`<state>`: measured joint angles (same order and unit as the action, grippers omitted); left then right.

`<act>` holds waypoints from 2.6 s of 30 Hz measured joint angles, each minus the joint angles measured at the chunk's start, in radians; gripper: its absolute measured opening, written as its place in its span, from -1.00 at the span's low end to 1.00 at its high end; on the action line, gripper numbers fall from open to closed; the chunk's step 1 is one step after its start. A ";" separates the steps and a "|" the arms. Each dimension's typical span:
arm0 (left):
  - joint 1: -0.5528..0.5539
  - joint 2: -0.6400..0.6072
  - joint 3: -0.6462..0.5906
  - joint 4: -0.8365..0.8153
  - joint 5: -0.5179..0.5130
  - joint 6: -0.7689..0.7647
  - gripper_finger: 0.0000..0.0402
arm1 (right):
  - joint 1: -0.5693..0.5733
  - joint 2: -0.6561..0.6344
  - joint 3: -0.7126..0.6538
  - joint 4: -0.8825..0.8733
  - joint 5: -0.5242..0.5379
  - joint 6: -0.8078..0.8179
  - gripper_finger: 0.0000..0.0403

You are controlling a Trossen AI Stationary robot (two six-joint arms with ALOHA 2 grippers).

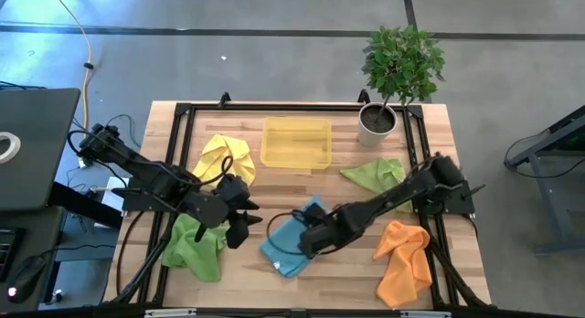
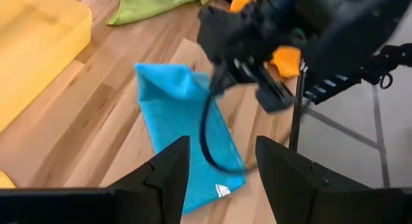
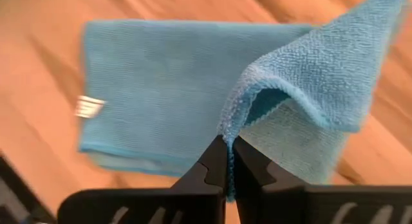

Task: Fold microfiber towels
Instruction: Fold the blue microfiber cloth

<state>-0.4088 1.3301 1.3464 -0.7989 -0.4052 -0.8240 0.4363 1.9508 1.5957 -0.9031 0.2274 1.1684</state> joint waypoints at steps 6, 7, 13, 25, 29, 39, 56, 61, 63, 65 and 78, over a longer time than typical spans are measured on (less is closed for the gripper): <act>0.000 0.000 0.000 0.000 0.000 0.032 -0.16 | 0.010 0.118 0.141 0.006 -0.056 -0.038 -1.00; 0.000 0.000 0.000 0.000 0.000 0.033 -0.16 | 0.013 0.134 0.154 0.017 -0.069 -0.048 -1.00; 0.000 -0.007 0.000 -0.002 0.001 0.033 -0.16 | 0.036 0.168 0.171 0.090 -0.116 -0.062 -1.00; 0.000 -0.007 0.000 0.002 -0.029 -0.039 -0.16 | 0.082 0.166 0.124 0.232 -0.074 -0.062 -1.00; 0.000 -0.007 0.000 0.002 -0.030 -0.065 -0.16 | 0.093 0.166 0.087 0.306 -0.074 -0.049 -1.00; 0.000 -0.007 0.000 0.003 -0.042 -0.089 -0.16 | 0.104 0.165 0.056 0.411 -0.002 -0.083 -0.98; -0.005 -0.004 0.000 0.002 0.002 -0.090 -0.16 | 0.075 0.130 0.168 0.043 -0.085 -0.295 -0.19; -0.042 0.008 -0.012 0.002 0.008 -0.083 -0.16 | 0.072 0.074 0.173 -0.298 0.009 -0.325 -0.18; -0.057 0.005 -0.037 0.004 0.005 -0.091 -0.16 | 0.072 0.053 0.173 -0.381 0.052 -0.328 -0.18; -0.072 0.009 -0.070 0.005 0.001 -0.114 -0.16 | 0.068 0.038 0.168 -0.390 0.074 -0.344 -0.18; -0.076 0.020 -0.375 0.382 -0.009 0.020 -0.16 | 0.056 0.006 -0.232 0.465 -0.047 -0.590 -0.18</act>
<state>-0.4847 1.3502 0.9717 -0.4169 -0.4142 -0.8039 0.4924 1.9568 1.3632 -0.4386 0.1801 0.5784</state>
